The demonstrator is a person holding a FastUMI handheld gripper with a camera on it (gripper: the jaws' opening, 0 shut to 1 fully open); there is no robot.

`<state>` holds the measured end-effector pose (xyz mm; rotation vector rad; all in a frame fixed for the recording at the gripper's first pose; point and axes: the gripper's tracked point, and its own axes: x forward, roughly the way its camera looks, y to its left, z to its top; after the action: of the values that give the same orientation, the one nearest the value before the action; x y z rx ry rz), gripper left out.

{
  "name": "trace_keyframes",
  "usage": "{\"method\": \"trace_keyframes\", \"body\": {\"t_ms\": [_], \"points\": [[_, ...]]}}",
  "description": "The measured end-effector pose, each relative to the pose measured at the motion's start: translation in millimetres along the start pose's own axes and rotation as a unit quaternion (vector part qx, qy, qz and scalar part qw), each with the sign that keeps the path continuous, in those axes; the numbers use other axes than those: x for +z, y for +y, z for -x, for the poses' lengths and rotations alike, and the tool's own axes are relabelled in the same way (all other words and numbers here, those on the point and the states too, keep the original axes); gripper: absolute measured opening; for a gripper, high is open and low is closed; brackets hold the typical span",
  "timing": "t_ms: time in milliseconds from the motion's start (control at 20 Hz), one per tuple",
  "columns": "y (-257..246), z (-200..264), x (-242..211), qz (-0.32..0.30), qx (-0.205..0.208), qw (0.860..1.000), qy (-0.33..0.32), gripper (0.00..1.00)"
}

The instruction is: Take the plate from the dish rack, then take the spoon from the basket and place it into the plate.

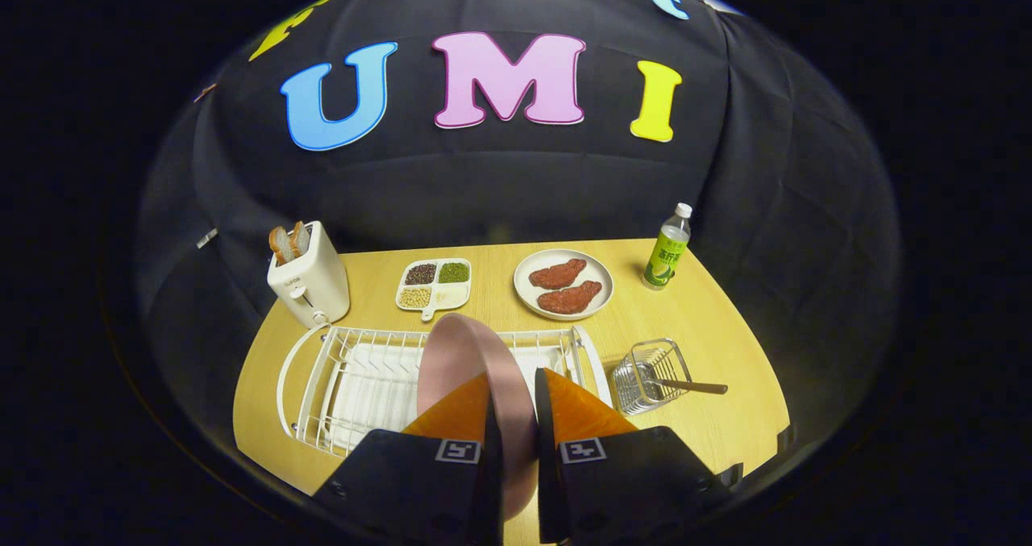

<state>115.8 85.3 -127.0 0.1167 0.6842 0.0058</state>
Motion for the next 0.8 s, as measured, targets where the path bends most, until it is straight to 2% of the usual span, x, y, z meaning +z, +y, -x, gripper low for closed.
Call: {"method": "trace_keyframes", "body": {"t_ms": [200,350,600,800], "points": [[-41.0,42.6,-34.8,-0.053,0.042,0.997,0.021,0.21],[-65.2,63.1,-71.8,-0.069,0.066,0.994,0.052,0.21],[-68.1,75.9,-148.2,-0.111,0.147,0.974,0.133,0.21],[-65.5,65.4,-192.7,-0.118,0.186,0.96,0.174,0.21]]}}
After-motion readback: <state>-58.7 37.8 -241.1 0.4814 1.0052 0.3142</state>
